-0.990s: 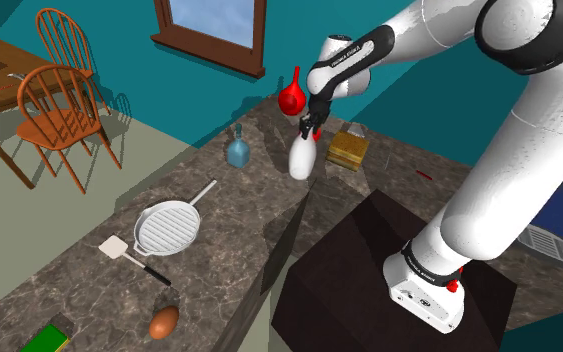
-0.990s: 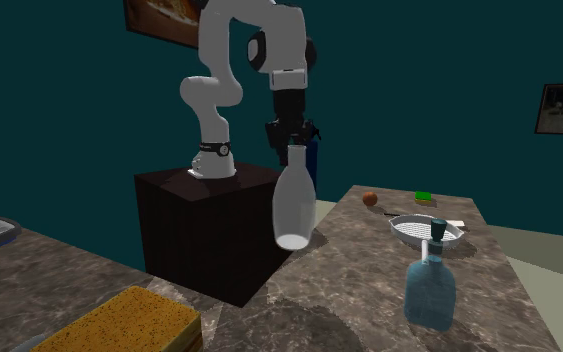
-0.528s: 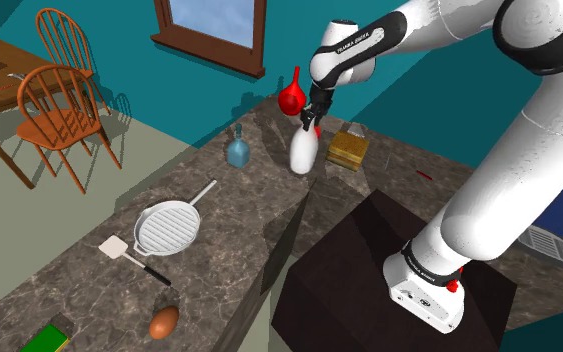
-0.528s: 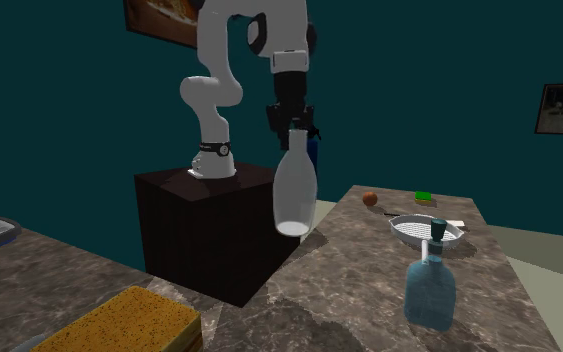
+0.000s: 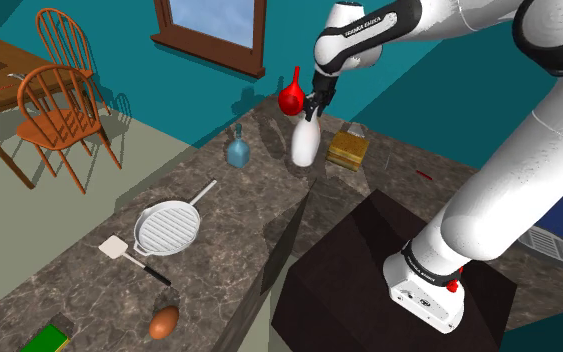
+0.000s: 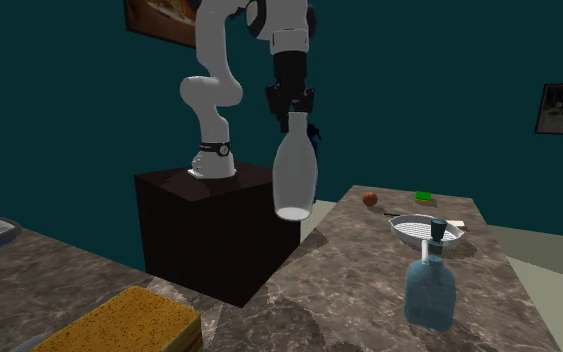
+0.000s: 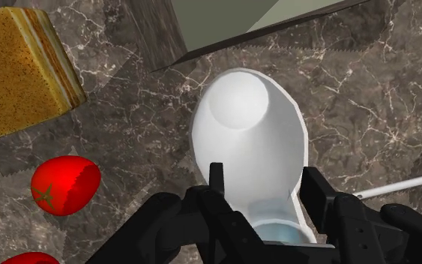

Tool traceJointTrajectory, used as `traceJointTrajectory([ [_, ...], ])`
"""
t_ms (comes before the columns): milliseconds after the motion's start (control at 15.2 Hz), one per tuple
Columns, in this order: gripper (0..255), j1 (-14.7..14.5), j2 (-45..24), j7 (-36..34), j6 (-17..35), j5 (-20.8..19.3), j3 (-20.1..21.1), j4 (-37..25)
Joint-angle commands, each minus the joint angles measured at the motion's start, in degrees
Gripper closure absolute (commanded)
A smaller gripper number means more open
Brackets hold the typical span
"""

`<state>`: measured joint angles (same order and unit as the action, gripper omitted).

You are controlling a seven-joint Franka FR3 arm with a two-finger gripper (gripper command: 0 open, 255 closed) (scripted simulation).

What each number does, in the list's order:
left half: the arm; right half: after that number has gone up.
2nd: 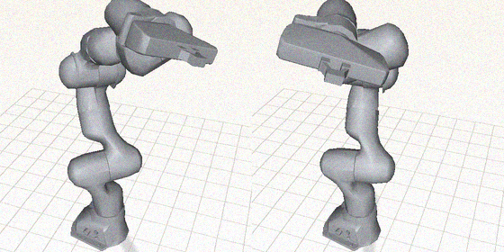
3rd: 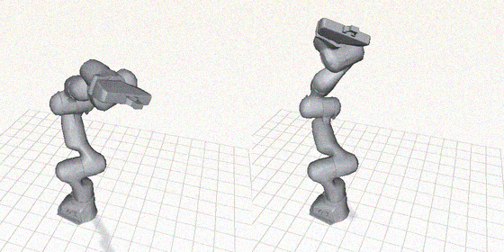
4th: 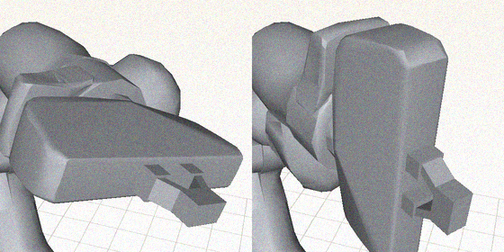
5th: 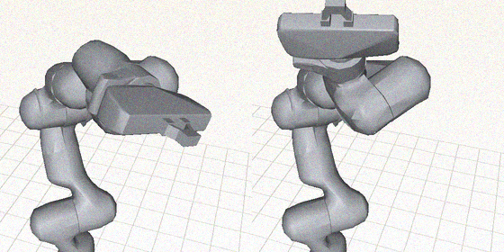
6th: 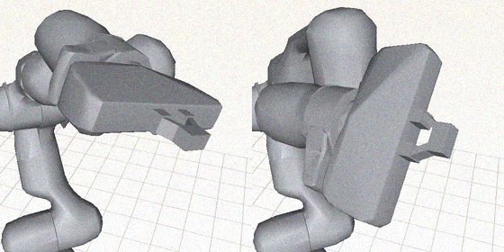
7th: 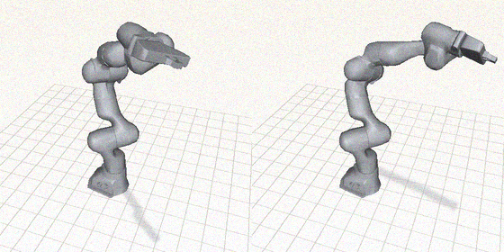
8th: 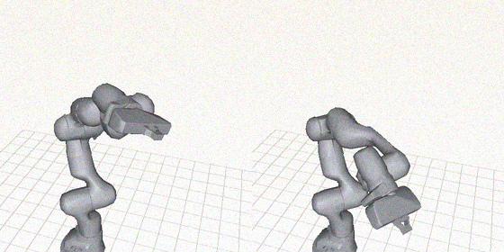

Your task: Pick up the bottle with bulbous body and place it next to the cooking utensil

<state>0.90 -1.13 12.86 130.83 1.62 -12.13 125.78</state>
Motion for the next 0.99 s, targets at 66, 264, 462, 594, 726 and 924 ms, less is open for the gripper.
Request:
traceJointTrajectory([
  [66, 255, 0.0, 1.4, -0.3, -2.4, -0.4, 0.0, -1.1],
  [264, 255, 0.0, 2.4, -0.5, -4.6, -0.7, 0.0, -2.3],
  [462, 255, 0.0, 3.3, -0.8, -6.9, -1.0, 0.0, -3.7],
  [594, 255, -0.1, 3.9, -0.9, -8.4, -1.1, 0.1, -4.6],
  [726, 255, -0.1, 4.4, -1.0, -9.9, -1.3, 0.1, -5.7],
  [924, 255, -0.1, 5.1, -1.2, -12.2, -1.4, 0.1, -7.3],
])
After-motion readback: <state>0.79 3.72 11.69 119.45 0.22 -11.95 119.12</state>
